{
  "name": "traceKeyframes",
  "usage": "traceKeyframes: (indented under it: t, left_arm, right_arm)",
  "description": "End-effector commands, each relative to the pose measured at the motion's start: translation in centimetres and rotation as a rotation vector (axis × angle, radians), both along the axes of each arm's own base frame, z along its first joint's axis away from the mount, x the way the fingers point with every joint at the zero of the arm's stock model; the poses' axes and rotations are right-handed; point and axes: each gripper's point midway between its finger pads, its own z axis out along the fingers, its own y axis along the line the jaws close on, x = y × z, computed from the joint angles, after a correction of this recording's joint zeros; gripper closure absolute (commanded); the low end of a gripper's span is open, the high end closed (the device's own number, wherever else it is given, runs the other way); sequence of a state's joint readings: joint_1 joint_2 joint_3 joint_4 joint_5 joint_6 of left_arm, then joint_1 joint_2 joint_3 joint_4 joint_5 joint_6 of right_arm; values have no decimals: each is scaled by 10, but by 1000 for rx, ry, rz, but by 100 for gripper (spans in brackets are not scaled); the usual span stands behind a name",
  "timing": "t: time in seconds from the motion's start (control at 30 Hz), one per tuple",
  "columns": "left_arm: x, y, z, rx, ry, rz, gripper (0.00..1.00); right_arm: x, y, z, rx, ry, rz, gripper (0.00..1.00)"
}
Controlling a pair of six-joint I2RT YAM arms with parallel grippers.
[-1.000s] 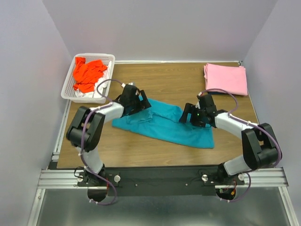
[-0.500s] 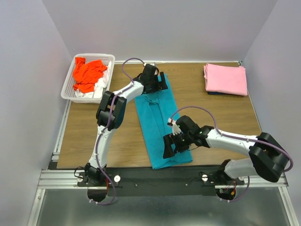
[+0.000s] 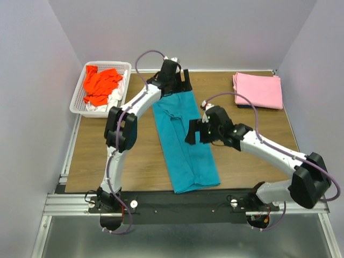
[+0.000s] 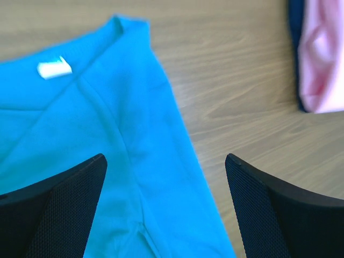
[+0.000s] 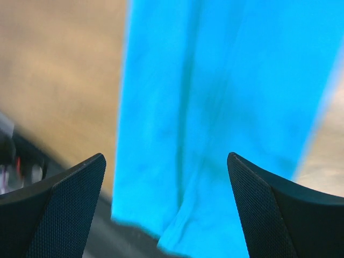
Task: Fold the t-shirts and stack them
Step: Fold the tshirt
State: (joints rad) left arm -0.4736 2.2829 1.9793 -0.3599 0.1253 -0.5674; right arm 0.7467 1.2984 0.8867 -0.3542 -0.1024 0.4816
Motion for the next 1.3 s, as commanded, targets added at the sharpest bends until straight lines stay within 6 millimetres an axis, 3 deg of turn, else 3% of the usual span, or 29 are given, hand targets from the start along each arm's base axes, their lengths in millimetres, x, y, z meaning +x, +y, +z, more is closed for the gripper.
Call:
traceKeyframes:
  t: [0.0,0.07,0.1,0.13,0.17,0.2,0.23,0.27,0.3,0.33,0.37,0.4,0.43,0.5,0.53,0.6,0.63,0.7,0.8,0.97,1.13,1.27]
  left_arm:
    - [-9,27,154,-37,-272,79,2]
    - [-32,53,170,-20,-305,141,2]
    - [-36,69,175,-13,-332,209,2]
    - [-52,85,204,-52,-379,258,2]
    - [-61,102,176,-9,-351,317,2]
    - [-71,113,172,-10,-345,356,2]
    - [-89,126,194,-46,-389,386,2]
    - [-103,136,160,-18,-340,409,2]
    - [-110,141,159,-37,-355,419,2]
    - [-126,149,173,-69,-394,425,2]
    - [-137,155,147,-60,-362,433,2]
    - [-145,159,142,-69,-358,441,2]
    - [-160,166,130,-76,-345,452,2]
    - [-171,165,123,-123,-340,440,2]
    - [-179,165,123,-146,-344,427,2]
    - [-189,164,101,-152,-310,411,2]
    - [-194,167,91,-147,-293,417,2]
    - [-198,168,85,-152,-287,420,2]
    - [-203,167,74,-152,-273,404,2]
    - [-203,162,61,-137,-250,375,2]
    - [-199,153,58,-138,-237,330,2]
    - [-196,148,53,-121,-221,302,2]
  right_arm:
    - [56,-27,1,-57,-20,-205,0]
    - [69,-24,-11,-80,10,-193,0]
    - [80,-19,-4,-80,-12,-196,0]
    - [88,-16,-3,-86,-19,-194,0]
    - [96,-14,-20,-117,8,-190,0]
    - [102,-10,-21,-121,7,-187,0]
    - [119,-1,-11,-115,-27,-174,0]
    - [126,4,-27,-142,-5,-164,0]
    - [136,10,-30,-150,-12,-153,0]
    - [147,10,-33,-172,-26,-175,0]
    - [168,15,-38,-198,-53,-194,0]
    - [179,18,-44,-233,-87,-163,0]
    - [201,24,-29,-237,-151,-174,0]
    - [220,30,-43,-283,-177,-149,0]
    - [227,35,-69,-329,-170,-84,0]
    - [245,50,-65,-323,-216,-35,0]
    - [246,51,-85,-343,-194,-21,0]
    - [258,55,-86,-350,-215,-29,0]
    - [267,49,-106,-412,-217,-60,0]
    - [271,25,-130,-484,-189,-156,0]
    - [279,-6,-132,-503,-167,-353,0]
    - [285,-46,-131,-482,-122,-508,0]
